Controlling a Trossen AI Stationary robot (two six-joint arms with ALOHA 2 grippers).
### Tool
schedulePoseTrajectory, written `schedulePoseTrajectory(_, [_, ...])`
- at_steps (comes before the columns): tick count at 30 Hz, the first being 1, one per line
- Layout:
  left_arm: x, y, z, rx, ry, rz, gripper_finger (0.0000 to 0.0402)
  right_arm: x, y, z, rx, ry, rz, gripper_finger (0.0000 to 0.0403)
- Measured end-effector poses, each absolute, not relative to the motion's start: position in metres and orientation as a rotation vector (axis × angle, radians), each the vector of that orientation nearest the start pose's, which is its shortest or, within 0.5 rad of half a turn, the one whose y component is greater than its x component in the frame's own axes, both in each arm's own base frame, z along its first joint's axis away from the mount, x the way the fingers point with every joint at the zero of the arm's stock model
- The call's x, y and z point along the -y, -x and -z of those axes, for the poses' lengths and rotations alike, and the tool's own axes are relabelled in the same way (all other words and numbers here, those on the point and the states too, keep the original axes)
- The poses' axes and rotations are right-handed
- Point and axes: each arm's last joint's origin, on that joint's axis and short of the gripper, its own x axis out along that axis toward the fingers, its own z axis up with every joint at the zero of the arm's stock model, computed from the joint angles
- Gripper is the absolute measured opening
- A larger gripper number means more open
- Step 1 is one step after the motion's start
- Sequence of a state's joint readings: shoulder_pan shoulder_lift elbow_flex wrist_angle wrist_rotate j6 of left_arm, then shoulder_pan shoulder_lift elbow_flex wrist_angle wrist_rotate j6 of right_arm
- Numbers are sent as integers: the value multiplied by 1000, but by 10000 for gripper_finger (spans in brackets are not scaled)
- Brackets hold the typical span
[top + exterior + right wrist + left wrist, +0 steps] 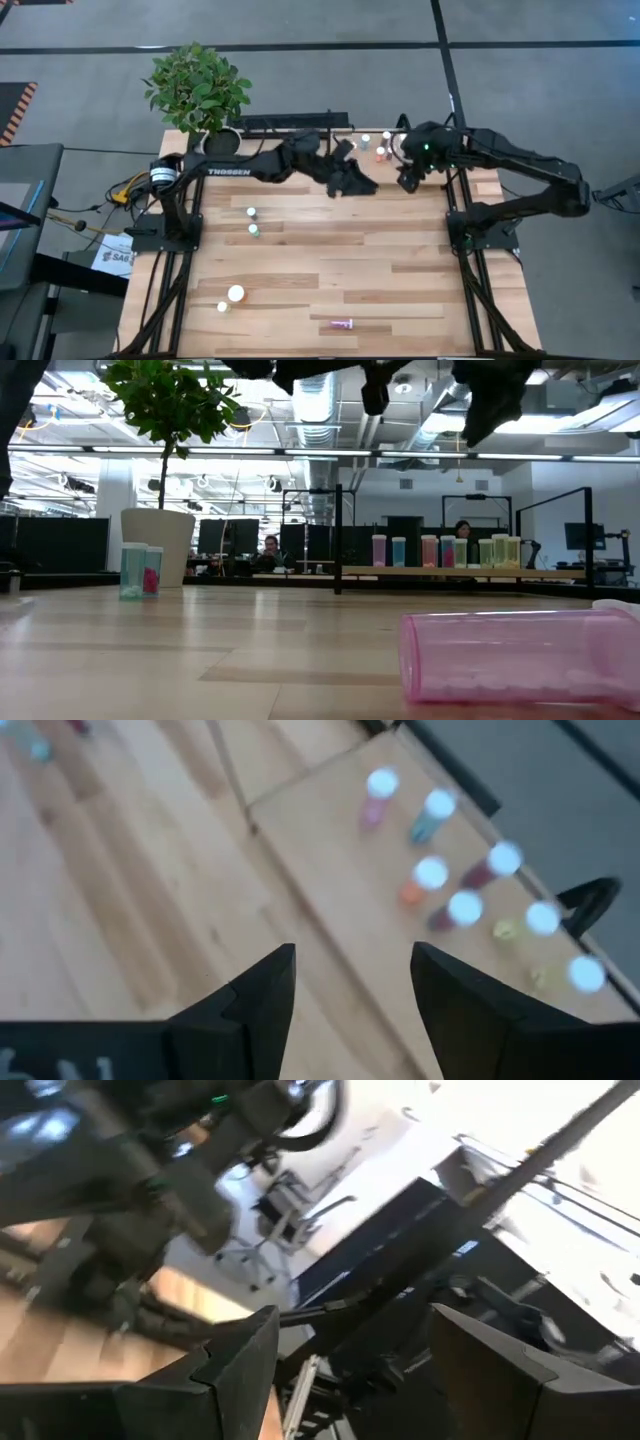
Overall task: Pick and place medicine bottles onto shelf by color
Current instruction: Move the blue pill bottle to the center of the table
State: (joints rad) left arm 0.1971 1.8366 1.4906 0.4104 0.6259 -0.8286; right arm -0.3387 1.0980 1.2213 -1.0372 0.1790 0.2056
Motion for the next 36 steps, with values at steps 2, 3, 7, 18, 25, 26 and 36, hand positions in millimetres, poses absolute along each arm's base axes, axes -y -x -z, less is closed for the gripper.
schedulePoseTrajectory(2, [-51, -430, -333, -152, 811, 386, 240, 62, -180, -349, -922, -251, 546, 219])
schedulePoseTrajectory(3, [-42, -431, -330, -172, 822, 361, 240, 59, -179, -347, -953, -247, 534, 219])
schedulePoseTrajectory(7, [-3, -435, -322, -246, 912, 265, 240, 44, -171, -341, -1086, -274, 516, 217])
schedulePoseTrajectory(18, [84, -416, -284, -682, 1213, 0, 240, 12, -157, -342, -1171, -204, 394, 214])
schedulePoseTrajectory(25, [116, -393, -265, -955, 1290, -160, 240, 2, -147, -347, -1131, -198, 352, 209])
schedulePoseTrajectory(26, [120, -389, -263, -1001, 1299, -186, 240, 1, -146, -348, -1125, -198, 349, 208])
schedulePoseTrajectory(36, [136, -348, -242, -1409, 1275, -494, 240, 2, -144, -350, -1098, -153, 392, 207])
